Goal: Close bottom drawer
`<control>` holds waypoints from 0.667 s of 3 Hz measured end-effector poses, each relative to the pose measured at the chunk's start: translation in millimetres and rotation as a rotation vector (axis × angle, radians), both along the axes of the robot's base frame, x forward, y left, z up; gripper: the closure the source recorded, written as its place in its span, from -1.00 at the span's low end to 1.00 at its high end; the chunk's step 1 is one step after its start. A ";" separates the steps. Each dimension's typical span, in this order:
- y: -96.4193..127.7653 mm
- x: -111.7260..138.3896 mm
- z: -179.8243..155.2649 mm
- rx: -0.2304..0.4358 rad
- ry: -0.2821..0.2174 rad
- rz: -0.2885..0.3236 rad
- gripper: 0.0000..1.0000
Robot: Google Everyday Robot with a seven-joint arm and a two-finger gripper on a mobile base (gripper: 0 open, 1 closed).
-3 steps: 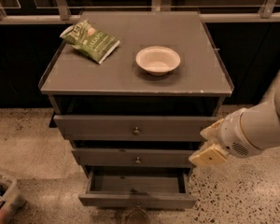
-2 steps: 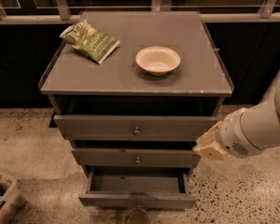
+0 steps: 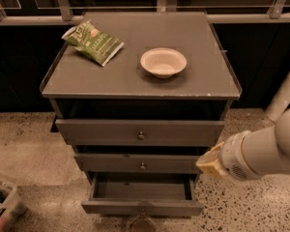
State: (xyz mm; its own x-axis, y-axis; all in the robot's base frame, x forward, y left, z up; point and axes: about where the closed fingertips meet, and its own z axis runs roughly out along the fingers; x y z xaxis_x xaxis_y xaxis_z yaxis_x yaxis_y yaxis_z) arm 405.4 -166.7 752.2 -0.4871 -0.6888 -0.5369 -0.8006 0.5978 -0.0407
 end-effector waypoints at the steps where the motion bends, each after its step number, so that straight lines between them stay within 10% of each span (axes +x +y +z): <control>1: 18.4 -21.6 -79.3 0.112 0.054 -0.058 1.00; 2: 42.9 -27.7 -157.7 0.229 0.107 -0.113 1.00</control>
Offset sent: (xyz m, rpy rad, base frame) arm 0.0239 0.0454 -0.2474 0.3527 -0.0266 -0.3158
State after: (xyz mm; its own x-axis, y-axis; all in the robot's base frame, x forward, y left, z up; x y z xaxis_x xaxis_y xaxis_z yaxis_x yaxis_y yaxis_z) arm 377.6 -123.9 594.5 -0.6160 -0.4934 -0.6140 -0.7208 0.6675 0.1868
